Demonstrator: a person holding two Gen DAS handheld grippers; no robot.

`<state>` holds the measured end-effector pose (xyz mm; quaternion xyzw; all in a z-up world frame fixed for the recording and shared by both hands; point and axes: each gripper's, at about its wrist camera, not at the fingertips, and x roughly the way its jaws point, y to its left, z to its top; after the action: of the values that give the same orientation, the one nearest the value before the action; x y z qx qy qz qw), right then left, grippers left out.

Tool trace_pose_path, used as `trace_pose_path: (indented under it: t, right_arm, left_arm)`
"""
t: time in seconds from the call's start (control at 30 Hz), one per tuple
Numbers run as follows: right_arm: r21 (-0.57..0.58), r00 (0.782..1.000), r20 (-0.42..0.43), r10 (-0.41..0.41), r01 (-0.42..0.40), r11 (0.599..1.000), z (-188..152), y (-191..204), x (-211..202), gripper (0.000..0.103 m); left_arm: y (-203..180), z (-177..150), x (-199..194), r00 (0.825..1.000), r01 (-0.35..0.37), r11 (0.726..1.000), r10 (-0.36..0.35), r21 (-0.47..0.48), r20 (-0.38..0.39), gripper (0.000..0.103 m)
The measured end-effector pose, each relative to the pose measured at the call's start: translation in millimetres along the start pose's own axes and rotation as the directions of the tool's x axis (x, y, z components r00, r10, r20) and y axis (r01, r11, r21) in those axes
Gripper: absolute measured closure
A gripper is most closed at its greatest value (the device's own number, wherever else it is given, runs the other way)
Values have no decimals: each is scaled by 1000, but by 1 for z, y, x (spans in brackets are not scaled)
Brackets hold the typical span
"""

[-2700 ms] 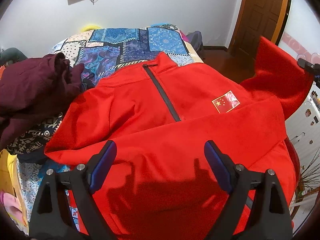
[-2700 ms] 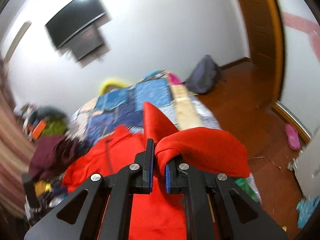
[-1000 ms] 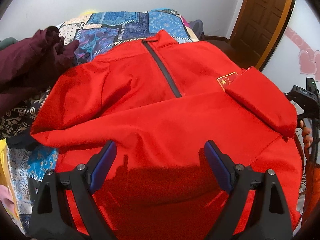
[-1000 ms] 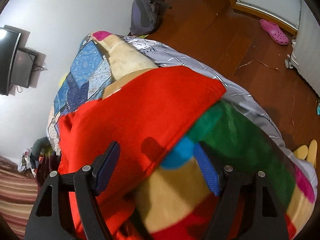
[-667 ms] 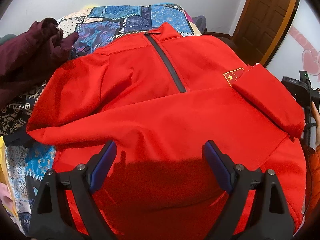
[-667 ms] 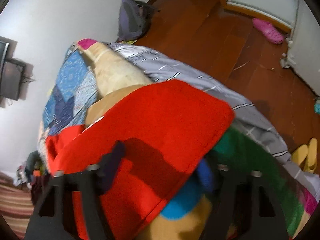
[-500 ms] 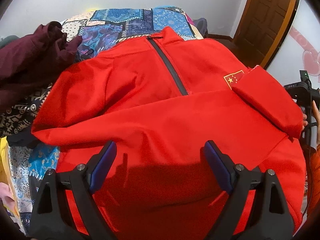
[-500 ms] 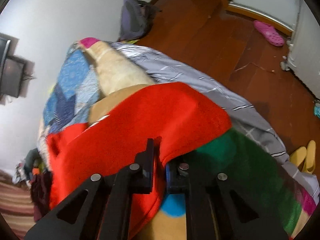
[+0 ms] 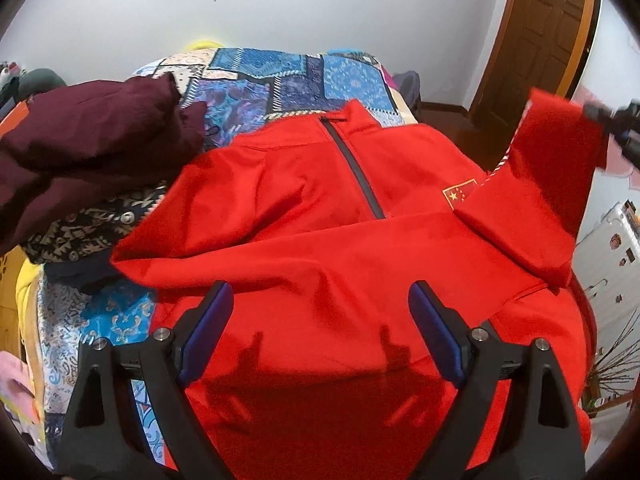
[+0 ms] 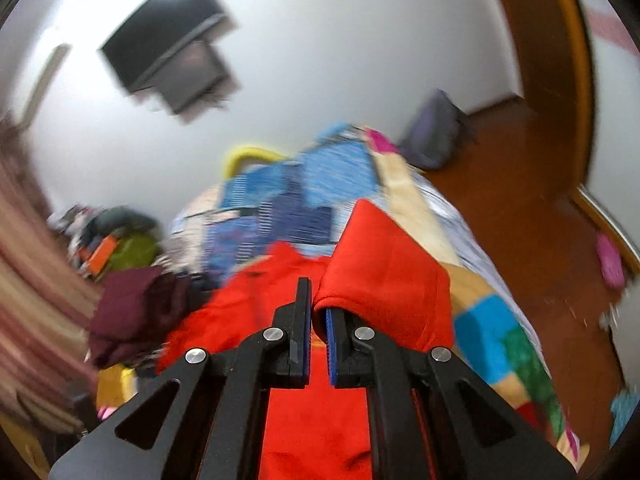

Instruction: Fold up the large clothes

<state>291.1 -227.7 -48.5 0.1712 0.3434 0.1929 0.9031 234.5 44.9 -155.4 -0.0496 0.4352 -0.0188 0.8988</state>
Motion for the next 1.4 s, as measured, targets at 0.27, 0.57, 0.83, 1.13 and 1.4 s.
trace_pose_path:
  t: [0.27,0.57,0.83,1.13,1.4]
  right_arm:
    - [-185,983,-120,141,-162,969,-38,106,36,98]
    - [-280,887,-457,58,-205,938,-153,163,135,98]
    - [-352,820,-571,-49,-191,916,-193,155,137,97]
    - [-360,912,-403,-70,-88,929,-153,120,80,55]
    - [-247,966,-243,-85,23,969,-122,68,42,51]
  left_arm:
    - [38,-17,-32,999,-10,998,12,-57,49,14]
    - [105,-52,-53,997,-68,985,72,-156,25,14]
    - [130,-74,-46,998,-55,971,51,-234,-24,14]
    - [117,-66,-15,985,125,935,-158,-332,-73,14]
    - [125,-62,39,894,307,751,-437,-584,-93,14]
